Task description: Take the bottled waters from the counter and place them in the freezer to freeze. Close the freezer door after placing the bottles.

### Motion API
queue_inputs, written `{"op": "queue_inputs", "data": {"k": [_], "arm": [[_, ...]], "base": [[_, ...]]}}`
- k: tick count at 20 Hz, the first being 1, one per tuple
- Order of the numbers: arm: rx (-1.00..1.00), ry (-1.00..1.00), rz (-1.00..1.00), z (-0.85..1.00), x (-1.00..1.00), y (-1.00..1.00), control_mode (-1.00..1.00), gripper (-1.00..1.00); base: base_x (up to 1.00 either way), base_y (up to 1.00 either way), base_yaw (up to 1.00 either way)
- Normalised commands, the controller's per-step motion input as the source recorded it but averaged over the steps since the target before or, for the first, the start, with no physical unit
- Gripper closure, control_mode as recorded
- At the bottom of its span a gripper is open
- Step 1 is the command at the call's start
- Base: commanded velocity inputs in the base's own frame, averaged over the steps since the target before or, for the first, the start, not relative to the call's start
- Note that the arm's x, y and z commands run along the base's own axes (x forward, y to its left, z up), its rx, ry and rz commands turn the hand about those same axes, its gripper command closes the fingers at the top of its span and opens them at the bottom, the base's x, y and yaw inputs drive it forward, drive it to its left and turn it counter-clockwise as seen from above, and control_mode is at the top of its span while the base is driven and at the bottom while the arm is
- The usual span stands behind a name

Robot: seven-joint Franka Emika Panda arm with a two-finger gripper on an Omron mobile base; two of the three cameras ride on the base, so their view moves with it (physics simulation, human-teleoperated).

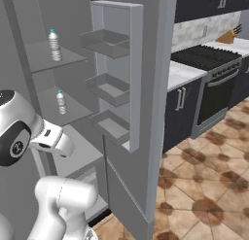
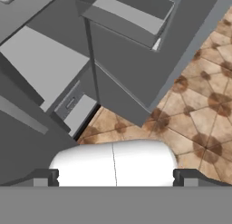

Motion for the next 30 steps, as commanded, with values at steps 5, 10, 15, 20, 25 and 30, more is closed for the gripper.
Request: {"op": "queue_inputs", "data": {"k": [5,10,15,20,25,30], "arm": [[0.0,0.0,0.0,0.0,0.0,0.0,1.0,-1.0],[0.0,0.0,0.0,0.0,0.0,0.0,1.0,-1.0],[0.0,0.0,0.0,0.0,0.0,0.0,1.0,-1.0],[0.0,0.0,0.0,0.0,0.0,0.0,1.0,-1.0],[0.0,0.0,0.0,0.0,0.0,0.0,1.0,-1.0],[0.0,0.0,0.0,0.0,0.0,0.0,1.0,-1.0]], "base": [[-0.71,-0.61,0.08],[-0.08,-0.5,0.07],[-0.04,-0.66,0.25],[-0.24,-0.81,0.54],[-0.06,-0.88,0.69],[0.09,-0.78,0.75]]}}
